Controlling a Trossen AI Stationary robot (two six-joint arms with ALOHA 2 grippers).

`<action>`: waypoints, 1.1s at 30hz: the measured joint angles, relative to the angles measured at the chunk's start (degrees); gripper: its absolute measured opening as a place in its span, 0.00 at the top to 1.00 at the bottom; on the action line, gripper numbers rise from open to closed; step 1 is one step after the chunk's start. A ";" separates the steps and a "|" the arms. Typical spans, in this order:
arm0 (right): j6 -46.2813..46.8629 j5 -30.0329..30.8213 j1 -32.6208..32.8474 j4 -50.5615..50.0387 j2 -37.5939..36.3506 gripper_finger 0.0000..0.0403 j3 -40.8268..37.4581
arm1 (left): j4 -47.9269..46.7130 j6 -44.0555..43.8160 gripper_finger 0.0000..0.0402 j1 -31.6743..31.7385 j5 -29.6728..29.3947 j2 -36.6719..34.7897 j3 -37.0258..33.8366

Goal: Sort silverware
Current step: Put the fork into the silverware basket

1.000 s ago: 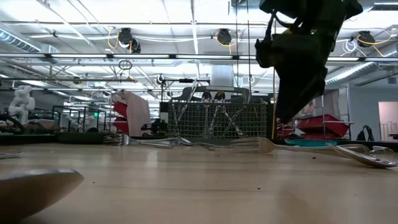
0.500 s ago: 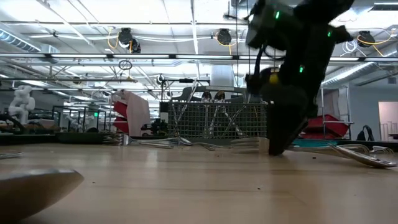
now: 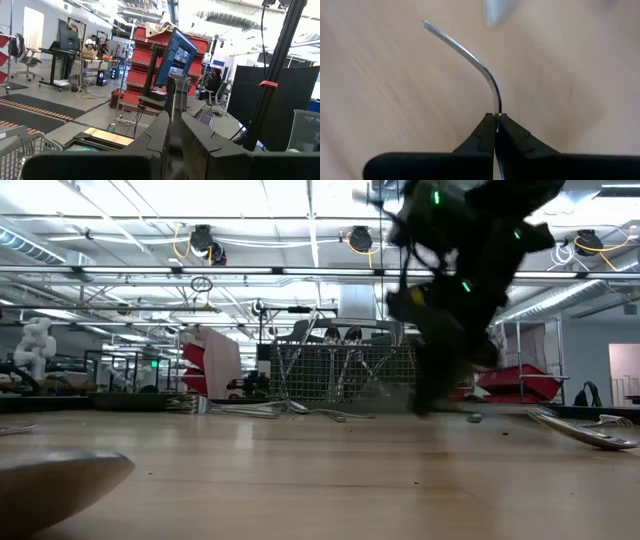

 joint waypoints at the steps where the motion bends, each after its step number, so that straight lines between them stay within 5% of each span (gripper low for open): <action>1: -0.30 2.75 -0.17 1.59 -1.63 1.00 0.19 | 0.01 0.02 0.87 0.00 -0.25 0.00 0.00; 10: -17.12 25.47 -7.00 22.60 -13.09 1.00 0.25 | 0.07 0.02 0.87 0.00 -2.04 0.00 0.00; 19: -43.18 10.49 -22.07 66.50 -14.07 1.00 -2.06 | -0.02 0.10 0.87 0.00 -3.36 0.00 0.00; 28: -43.11 7.00 -31.19 105.72 -3.60 1.00 -12.19 | -1.80 1.68 0.87 -0.01 -4.68 0.00 0.00; 33: -40.07 6.95 -33.05 109.19 5.58 1.00 -10.90 | -3.62 5.25 0.87 0.00 -7.90 0.02 -0.02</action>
